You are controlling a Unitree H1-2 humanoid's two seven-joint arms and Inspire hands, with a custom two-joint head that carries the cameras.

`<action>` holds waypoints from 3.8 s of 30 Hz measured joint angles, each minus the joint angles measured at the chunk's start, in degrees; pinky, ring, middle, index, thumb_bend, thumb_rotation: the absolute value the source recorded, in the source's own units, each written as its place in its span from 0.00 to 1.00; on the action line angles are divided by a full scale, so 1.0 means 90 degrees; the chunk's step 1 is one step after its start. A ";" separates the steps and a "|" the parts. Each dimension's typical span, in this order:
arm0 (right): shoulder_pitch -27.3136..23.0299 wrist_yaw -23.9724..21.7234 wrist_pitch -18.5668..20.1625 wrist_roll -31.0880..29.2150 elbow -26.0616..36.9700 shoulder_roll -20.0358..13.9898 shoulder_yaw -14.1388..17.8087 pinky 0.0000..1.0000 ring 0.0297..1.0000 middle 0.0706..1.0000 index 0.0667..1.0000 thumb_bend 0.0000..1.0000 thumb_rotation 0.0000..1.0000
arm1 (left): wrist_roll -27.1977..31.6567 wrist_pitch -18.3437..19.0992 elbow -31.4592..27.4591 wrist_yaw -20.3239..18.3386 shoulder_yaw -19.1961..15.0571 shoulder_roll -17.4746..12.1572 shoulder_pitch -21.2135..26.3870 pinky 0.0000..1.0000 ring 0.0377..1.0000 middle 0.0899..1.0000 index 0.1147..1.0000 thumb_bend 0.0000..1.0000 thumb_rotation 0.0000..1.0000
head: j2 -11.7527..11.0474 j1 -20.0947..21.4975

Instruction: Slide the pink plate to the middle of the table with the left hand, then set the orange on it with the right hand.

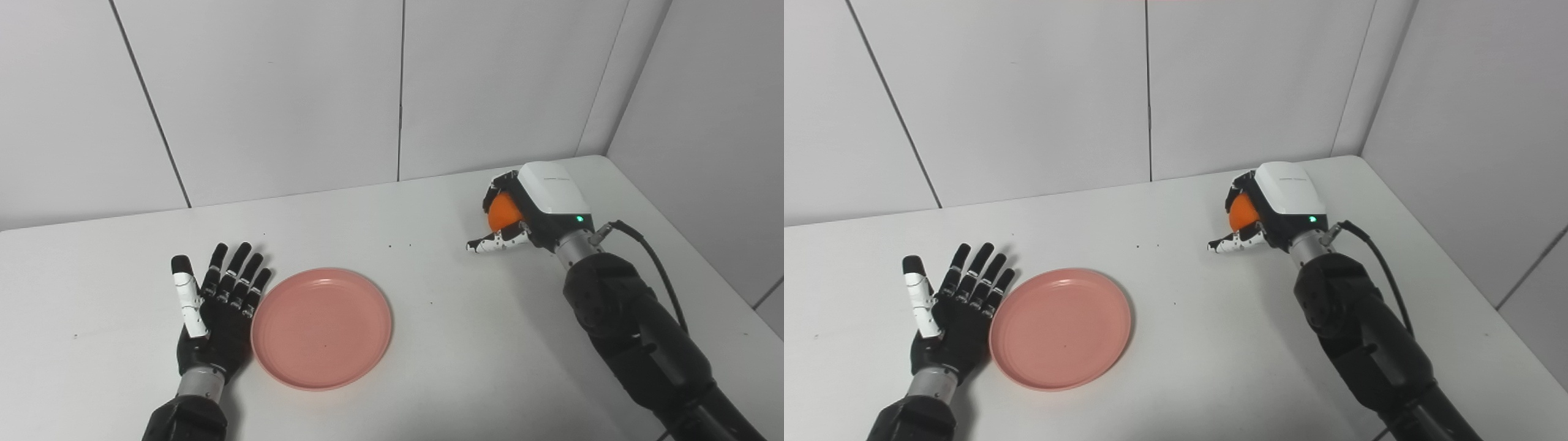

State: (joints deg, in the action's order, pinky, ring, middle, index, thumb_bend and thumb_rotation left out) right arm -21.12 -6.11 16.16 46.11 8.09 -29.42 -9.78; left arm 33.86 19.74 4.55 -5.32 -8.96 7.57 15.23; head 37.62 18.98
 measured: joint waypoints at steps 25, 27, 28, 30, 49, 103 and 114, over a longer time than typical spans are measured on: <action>-0.0416 -0.0546 -0.0401 0.0073 0.0548 0.0881 -0.0785 0.12 0.14 0.18 0.17 0.72 0.19 | -0.0238 -0.0007 -0.0098 0.0226 0.0181 0.0318 -0.0054 0.92 0.92 0.90 0.97 0.86 0.77 | 0.0078 -0.0936; -0.0478 -0.0656 -0.0401 0.0065 0.0550 0.0993 -0.0880 0.12 0.14 0.17 0.17 0.70 0.19 | -0.0269 -0.0016 -0.0110 0.0235 0.0171 0.0318 -0.0067 0.93 0.92 0.90 0.96 0.86 0.77 | 0.0088 -0.0996; -0.0506 -0.0698 -0.0403 0.0041 0.0550 0.1071 -0.0928 0.11 0.14 0.16 0.16 0.71 0.19 | -0.0274 -0.0016 -0.0106 0.0241 0.0193 0.0320 -0.0066 0.93 0.92 0.90 0.96 0.86 0.77 | 0.0098 -0.1064; -0.0540 -0.0740 -0.0424 -0.0019 0.0550 0.1262 -0.1010 0.11 0.14 0.16 0.17 0.72 0.19 | -0.0274 -0.0016 -0.0101 0.0241 0.0226 0.0322 -0.0065 0.93 0.92 0.90 0.96 0.86 0.77 | 0.0098 -0.1064; -0.0583 -0.1020 -0.0760 -0.0216 0.0554 0.1689 -0.1310 0.13 0.16 0.19 0.19 0.71 0.21 | -0.0300 -0.0100 -0.0036 0.0279 0.0352 0.0337 -0.0058 0.90 0.90 0.90 0.95 0.87 0.76 | 0.0068 -0.1523; -0.0248 -0.0580 -0.1641 -0.0214 -0.0859 0.1871 -0.1814 0.16 0.20 0.26 0.43 0.52 0.15 | -0.0282 -0.0136 -0.0029 0.0329 0.0434 0.0339 -0.0066 0.85 0.84 0.88 0.95 0.85 0.79 | 0.0156 -0.1484; -0.0207 -0.0527 -0.1680 -0.0186 -0.0738 0.1877 -0.1846 0.32 0.35 0.40 0.45 0.52 0.17 | -0.0263 -0.0134 -0.0035 0.0329 0.0428 0.0342 -0.0067 0.71 0.84 0.88 0.94 0.84 0.76 | 0.0166 -0.1494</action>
State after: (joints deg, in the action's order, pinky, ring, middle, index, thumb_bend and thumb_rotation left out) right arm -22.98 -10.86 1.04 44.43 1.45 -12.52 -26.40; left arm 31.49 18.53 4.23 -2.36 -5.11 10.65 14.63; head 39.11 5.54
